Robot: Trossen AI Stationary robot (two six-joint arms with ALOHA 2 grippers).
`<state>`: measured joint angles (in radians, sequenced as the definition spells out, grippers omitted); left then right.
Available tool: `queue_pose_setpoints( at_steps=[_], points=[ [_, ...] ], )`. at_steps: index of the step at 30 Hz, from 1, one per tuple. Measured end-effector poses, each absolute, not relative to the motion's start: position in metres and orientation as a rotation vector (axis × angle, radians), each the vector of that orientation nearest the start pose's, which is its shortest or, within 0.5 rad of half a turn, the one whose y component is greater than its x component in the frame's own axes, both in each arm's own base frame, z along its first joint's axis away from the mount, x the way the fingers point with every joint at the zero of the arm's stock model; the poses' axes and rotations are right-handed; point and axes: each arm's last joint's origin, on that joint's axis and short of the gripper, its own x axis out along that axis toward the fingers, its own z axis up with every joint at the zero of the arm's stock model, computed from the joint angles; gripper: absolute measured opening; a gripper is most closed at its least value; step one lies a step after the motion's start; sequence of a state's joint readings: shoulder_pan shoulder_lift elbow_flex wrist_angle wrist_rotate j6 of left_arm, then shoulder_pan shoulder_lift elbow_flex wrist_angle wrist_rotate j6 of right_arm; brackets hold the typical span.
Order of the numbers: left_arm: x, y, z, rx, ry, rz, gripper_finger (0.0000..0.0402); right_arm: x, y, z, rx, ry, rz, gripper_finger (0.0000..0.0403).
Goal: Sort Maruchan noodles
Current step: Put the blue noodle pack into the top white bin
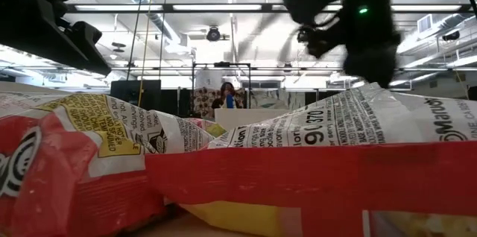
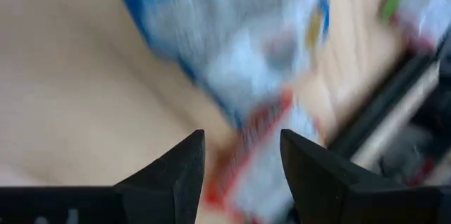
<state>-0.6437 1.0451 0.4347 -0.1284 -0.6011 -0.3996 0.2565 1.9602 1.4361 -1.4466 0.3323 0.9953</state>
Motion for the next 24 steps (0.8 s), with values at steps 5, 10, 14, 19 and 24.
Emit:
queue_pose_setpoints(
  at_steps=[5, 10, 14, 19, 24],
  points=[
    [0.162, -0.101, 0.179, 0.073, 0.583, 0.093, 0.0222, 0.337, 0.061, 0.168, 0.214, 1.388, -0.871, 0.0189],
    [0.162, -0.101, 0.179, 0.069, 0.594, 0.071, 0.0222, 0.331, 0.046, 0.155, 0.251, 1.399, -0.929, 0.0189],
    [0.162, -0.101, 0.179, 0.061, 0.600, 0.060, 0.0222, 0.320, 0.050, 0.148, 0.314, 1.543, -0.892, 0.0181],
    [0.163, -0.102, 0.180, 0.090, 0.589, 0.046, 0.0222, 0.311, 0.062, 0.148, 0.341, 1.657, -0.856, 0.0172],
    [0.166, -0.105, 0.185, 0.098, 0.534, 0.021, 0.0222, 0.319, 0.070, 0.151, 0.265, 1.565, -0.807, 0.0176]
  ],
)
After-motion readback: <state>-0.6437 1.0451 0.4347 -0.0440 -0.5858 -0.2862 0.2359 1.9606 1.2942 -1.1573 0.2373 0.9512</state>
